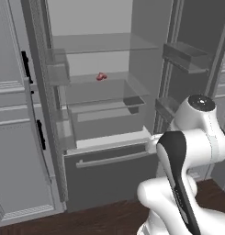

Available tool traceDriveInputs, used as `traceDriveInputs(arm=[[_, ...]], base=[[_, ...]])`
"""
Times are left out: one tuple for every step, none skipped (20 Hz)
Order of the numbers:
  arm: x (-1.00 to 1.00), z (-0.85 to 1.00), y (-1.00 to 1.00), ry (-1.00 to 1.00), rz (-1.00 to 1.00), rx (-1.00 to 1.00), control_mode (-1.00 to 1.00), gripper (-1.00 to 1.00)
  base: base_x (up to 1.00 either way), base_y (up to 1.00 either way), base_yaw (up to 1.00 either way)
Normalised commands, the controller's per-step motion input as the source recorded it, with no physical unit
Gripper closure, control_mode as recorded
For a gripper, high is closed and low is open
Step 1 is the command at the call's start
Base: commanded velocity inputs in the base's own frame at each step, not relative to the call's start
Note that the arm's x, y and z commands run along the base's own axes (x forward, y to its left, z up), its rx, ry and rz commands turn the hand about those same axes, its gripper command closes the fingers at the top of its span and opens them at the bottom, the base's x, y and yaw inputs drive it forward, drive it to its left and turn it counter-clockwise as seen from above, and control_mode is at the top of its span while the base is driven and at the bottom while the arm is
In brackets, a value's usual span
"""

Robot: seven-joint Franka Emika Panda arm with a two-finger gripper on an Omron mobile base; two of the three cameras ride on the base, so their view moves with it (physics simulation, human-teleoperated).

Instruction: Take the strawberry from the fridge and place it on top of the pancake, located on the dining counter.

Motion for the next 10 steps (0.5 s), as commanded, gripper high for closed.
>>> traceDriveInputs(arm=[[0.00,0.00,0.00,0.00,0.00,0.00,1.00,1.00],[0.00,0.00,0.00,0.00,0.00,0.00,1.00,1.00],[0.00,0.00,0.00,0.00,0.00,0.00,1.00,1.00],[0.00,0.00,0.00,0.00,0.00,0.00,1.00,1.00],[0.00,0.00,0.00,0.00,0.00,0.00,1.00,1.00],[0.00,0.00,0.00,0.00,0.00,0.00,1.00,1.00],[0.00,0.00,0.00,0.00,0.00,0.00,1.00,1.00],[0.00,0.00,0.00,0.00,0.00,0.00,1.00,1.00],[0.00,0.00,0.00,0.00,0.00,0.00,1.00,1.00],[0.00,0.00,0.00,0.00,0.00,0.00,1.00,1.00]], base=[[-1.00,0.00,-0.14],[-1.00,0.00,-0.15],[-1.00,0.01,-0.15],[-1.00,0.14,-0.09],[-1.00,0.12,-0.07],[-1.00,0.00,-0.06],[-1.00,0.00,-0.03],[-1.00,0.11,0.00],[-1.00,0.56,0.21],[-1.00,0.69,0.33]])
